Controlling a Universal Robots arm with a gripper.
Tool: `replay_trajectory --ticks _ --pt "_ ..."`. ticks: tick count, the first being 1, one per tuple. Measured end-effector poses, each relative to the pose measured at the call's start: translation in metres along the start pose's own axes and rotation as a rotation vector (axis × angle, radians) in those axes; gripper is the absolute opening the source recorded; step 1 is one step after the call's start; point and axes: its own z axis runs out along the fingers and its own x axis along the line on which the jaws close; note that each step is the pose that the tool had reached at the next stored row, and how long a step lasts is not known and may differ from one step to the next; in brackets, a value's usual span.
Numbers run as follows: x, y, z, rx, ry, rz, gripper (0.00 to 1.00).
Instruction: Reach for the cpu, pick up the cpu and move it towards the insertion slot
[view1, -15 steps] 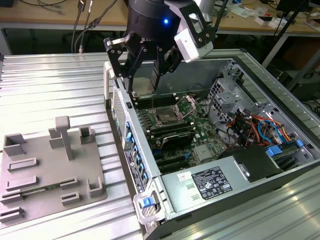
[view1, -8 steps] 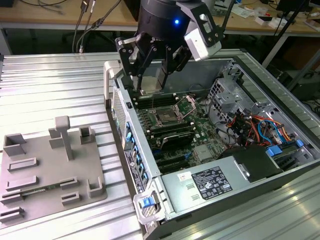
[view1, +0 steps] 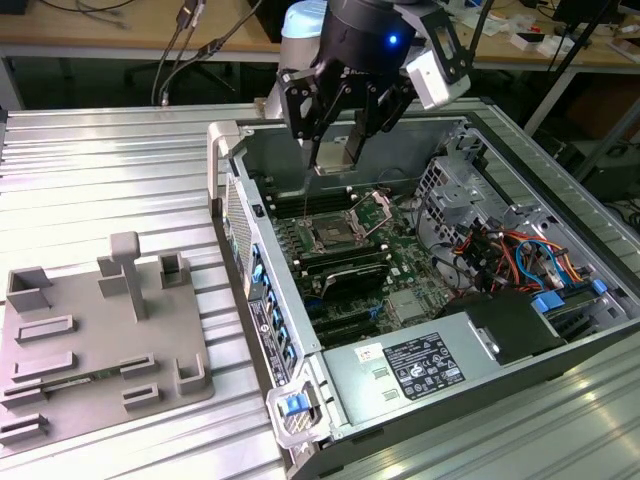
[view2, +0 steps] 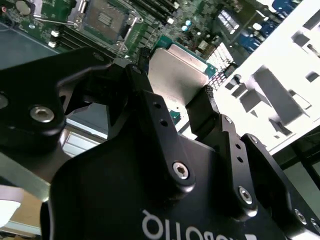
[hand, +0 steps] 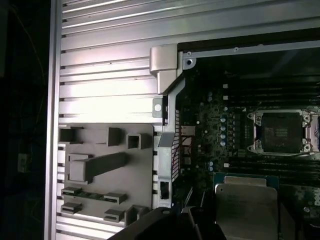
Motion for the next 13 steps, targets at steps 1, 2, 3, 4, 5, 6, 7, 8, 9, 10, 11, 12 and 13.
replay_trajectory --ticks 1,2,3,4,5,6,7,8,9,10,11,12,13 --pt "-0.0036 0.0028 0.0009 0.0004 0.0001 0.0 0.55" --pt "-0.0082 0.0065 0.0022 0.0007 0.0002 0.0 0.55" --pt "-0.0118 0.0098 0.0034 0.0006 0.0001 0.0 0.55" --pt "-0.0154 0.0134 0.0045 0.0007 0.0002 0.0 0.55" --pt "-0.019 0.0169 0.0056 0.0007 0.0001 0.0 0.55" --pt "-0.0231 0.0206 0.0071 0.0006 0.0001 0.0 0.55" --pt "-0.0287 0.0253 0.0089 0.0008 0.0001 0.0 0.55" --pt "-0.0345 0.0298 0.0109 0.0011 0.0001 0.0 0.55" --pt "-0.0377 0.0325 0.0119 0.0014 0.0001 0.0 0.55" --pt "-0.0435 0.0387 0.0145 0.002 0.0002 0.0 0.55" --pt "-0.047 0.0428 0.0164 0.0024 0.0002 0.0 0.55" --pt "-0.0499 0.0452 0.0178 0.0024 0.0002 0.0 0.55" --pt "-0.055 0.0469 0.02 0.0023 0.0001 0.0 0.55"
